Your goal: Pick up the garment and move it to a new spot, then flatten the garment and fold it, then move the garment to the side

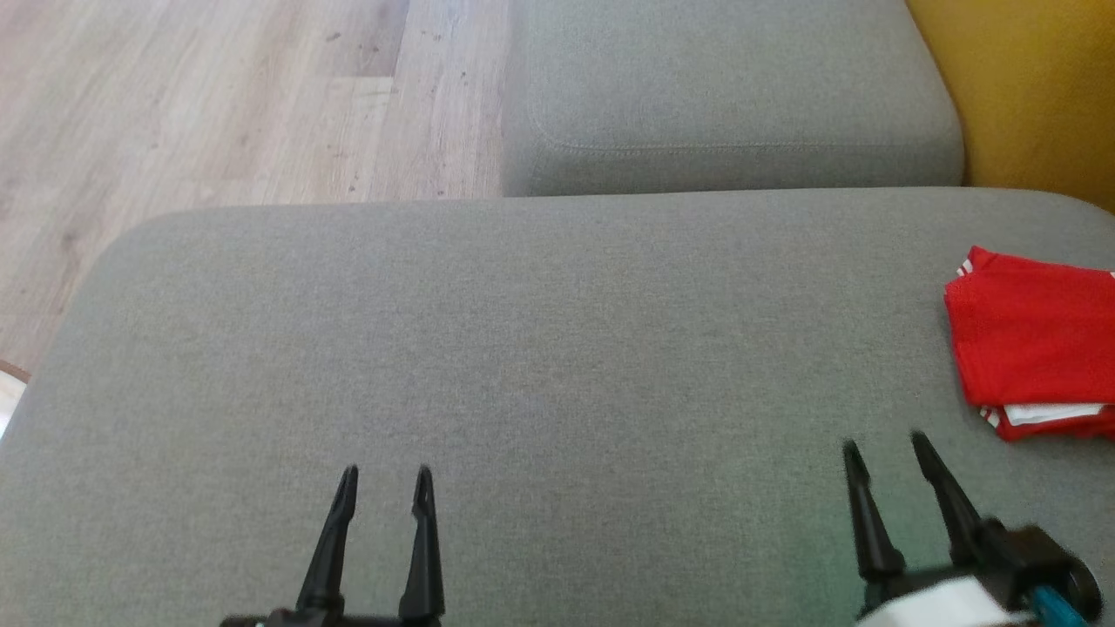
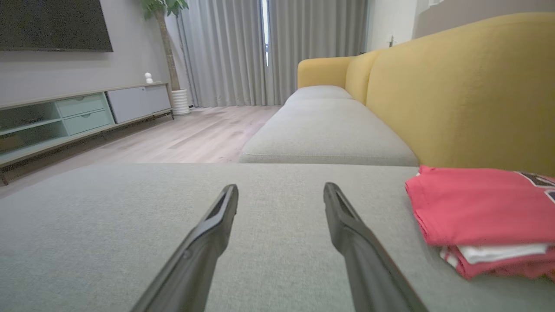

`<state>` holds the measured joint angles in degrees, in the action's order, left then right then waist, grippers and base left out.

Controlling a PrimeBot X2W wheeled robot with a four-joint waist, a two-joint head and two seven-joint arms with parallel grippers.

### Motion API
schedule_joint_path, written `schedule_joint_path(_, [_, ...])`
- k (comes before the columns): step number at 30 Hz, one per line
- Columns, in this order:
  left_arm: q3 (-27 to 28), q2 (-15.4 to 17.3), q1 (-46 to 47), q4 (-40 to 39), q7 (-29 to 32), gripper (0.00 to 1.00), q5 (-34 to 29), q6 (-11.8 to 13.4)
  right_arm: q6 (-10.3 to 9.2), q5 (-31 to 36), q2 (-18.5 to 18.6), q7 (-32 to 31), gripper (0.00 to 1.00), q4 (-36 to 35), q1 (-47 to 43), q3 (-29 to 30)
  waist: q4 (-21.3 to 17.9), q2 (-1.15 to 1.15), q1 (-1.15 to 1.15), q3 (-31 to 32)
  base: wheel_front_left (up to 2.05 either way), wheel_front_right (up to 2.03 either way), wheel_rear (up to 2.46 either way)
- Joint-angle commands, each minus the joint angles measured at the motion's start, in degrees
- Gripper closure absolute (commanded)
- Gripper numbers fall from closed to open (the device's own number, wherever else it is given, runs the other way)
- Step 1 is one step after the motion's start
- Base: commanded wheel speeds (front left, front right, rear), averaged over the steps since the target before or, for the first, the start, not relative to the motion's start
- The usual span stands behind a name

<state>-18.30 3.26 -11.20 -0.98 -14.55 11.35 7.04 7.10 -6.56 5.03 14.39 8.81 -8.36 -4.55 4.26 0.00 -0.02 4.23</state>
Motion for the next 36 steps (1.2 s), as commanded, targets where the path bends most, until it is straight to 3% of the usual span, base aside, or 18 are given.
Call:
schedule_joint_path(1, [2.3,-0.4,1.6,-1.8,-0.4,0.00,-0.4,-0.2,0.39,0.5,-0.1,0.6,0.00,-2.3,1.0,-0.1,0.1,0.00,0.02,0.3,0.00,0.00,0.00])
schedule_joint_path(16, [3.5,-0.4,0.4,-0.5,-0.4,0.00,-0.9,-1.0,0.39,0.5,-1.6,0.6,0.00,-3.2,-2.2,1.9,-0.3,0.00,0.02,1.9,0.00,0.00,0.00])
schedule_joint_path(22, [3.8,-0.4,0.3,-0.8,-0.4,0.00,-2.1,0.7,0.39,0.7,-1.5,0.6,0.00,-3.5,-2.5,1.8,-0.4,0.00,0.02,2.3,0.00,0.00,0.00])
schedule_joint_path(23, [1.7,0.0,-1.8,1.1,0.0,1.00,-1.8,0.3,0.00,0.5,-1.9,0.0,1.00,-1.4,-4.2,3.0,-0.4,0.00,0.02,2.3,0.00,0.00,0.00])
schedule_joint_path(29, [1.6,0.0,-2.8,4.3,0.3,1.00,-1.1,0.3,0.00,-0.2,-2.0,-0.2,1.00,1.9,-4.5,2.8,-0.4,0.00,0.02,2.2,0.00,0.00,0.00])
schedule_joint_path(36, [2.7,0.4,-1.6,4.8,1.3,1.00,4.7,-0.5,0.03,-6.1,-1.7,-1.3,1.00,2.1,-3.3,3.1,-0.7,0.00,0.02,1.8,0.00,0.00,0.00])
